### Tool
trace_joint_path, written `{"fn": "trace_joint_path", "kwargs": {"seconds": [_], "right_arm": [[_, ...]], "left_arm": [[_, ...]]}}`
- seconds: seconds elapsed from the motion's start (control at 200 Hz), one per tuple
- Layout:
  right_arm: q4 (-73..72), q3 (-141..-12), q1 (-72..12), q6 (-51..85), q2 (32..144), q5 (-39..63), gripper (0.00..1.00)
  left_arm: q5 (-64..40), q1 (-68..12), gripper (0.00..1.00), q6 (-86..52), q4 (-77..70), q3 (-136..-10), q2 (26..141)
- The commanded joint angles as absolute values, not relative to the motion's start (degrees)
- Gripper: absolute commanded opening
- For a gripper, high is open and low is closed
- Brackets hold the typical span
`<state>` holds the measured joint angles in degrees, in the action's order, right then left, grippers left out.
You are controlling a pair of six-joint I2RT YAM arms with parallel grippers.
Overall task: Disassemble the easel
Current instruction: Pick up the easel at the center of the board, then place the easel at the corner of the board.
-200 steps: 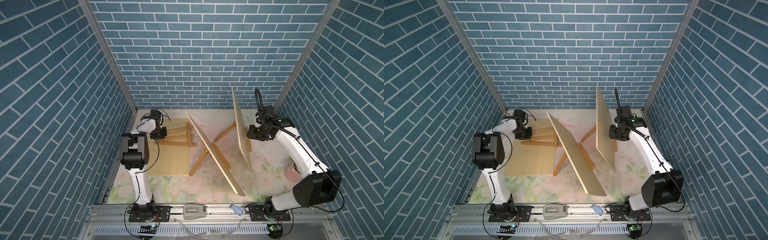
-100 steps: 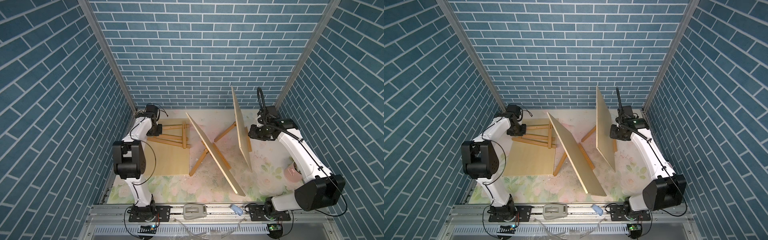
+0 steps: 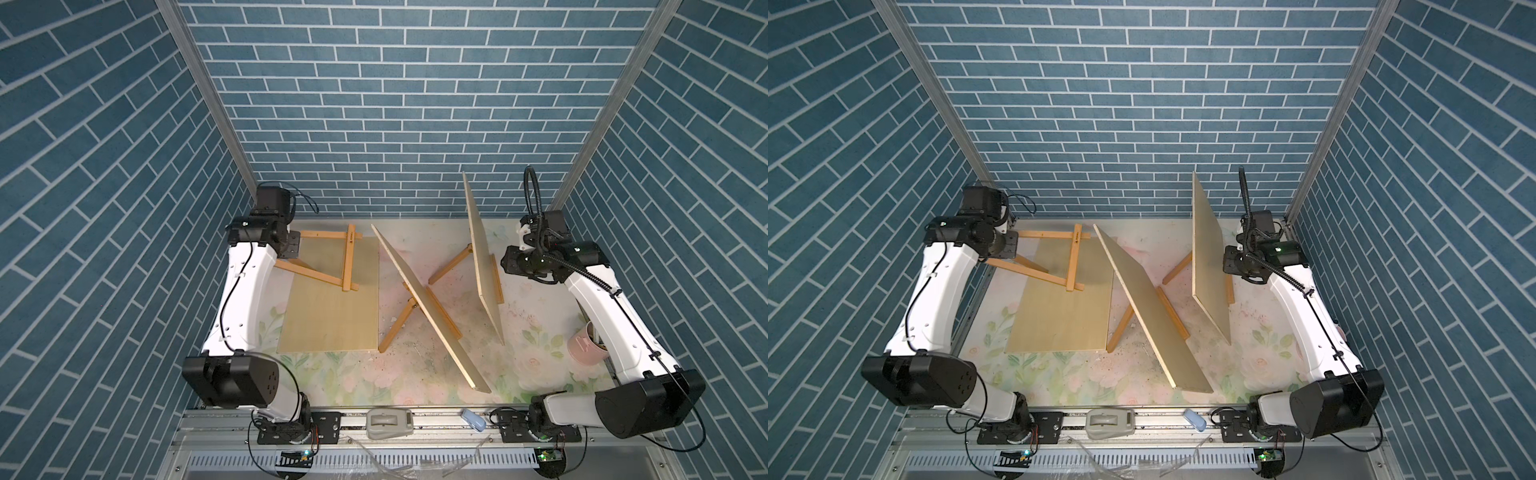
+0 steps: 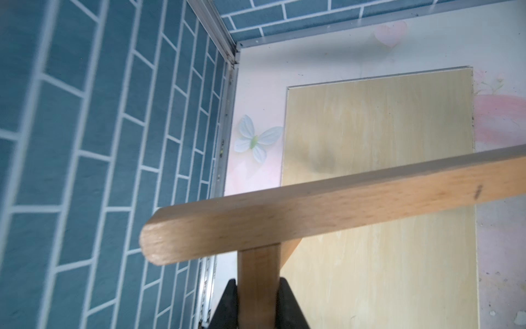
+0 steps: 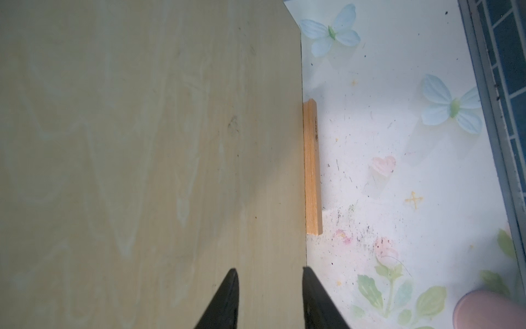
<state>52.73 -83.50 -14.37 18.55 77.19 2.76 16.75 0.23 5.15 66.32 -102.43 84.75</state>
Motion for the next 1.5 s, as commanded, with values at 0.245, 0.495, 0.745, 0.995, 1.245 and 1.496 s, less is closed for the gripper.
{"fn": "trace_joint_path", "kwargs": {"seconds": [0.245, 0.495, 0.745, 0.995, 1.245, 1.496], "right_arm": [[39.3, -87.5, -19.6, 8.9, 70.0, 12.1, 0.32], [33.3, -96.3, -32.1, 3.3, 71.2, 15.1, 0.30], [32.7, -110.0, -50.2, -4.9, 81.4, 15.7, 0.27], [40.9, -128.9, -63.1, -15.3, 96.3, 14.4, 0.26], [46.5, -143.9, -69.4, -23.0, 107.8, 7.5, 0.26], [43.7, -144.2, -70.5, -25.7, 111.3, 4.3, 0.30]], "left_arm": [[19.1, 0.1, 0.18, 9.3, 84.3, -119.9, 74.2], [15.1, 0.0, 0.18, 9.3, 84.4, -120.6, 67.0], [11.0, 0.0, 0.18, 7.9, 83.8, -120.2, 64.9], [7.6, 0.0, 0.17, 7.2, 83.3, -121.8, 66.1], [4.6, 0.0, 0.17, 6.3, 82.8, -122.8, 66.9], [1.4, 0.0, 0.17, 6.2, 81.8, -123.3, 67.9]]}}
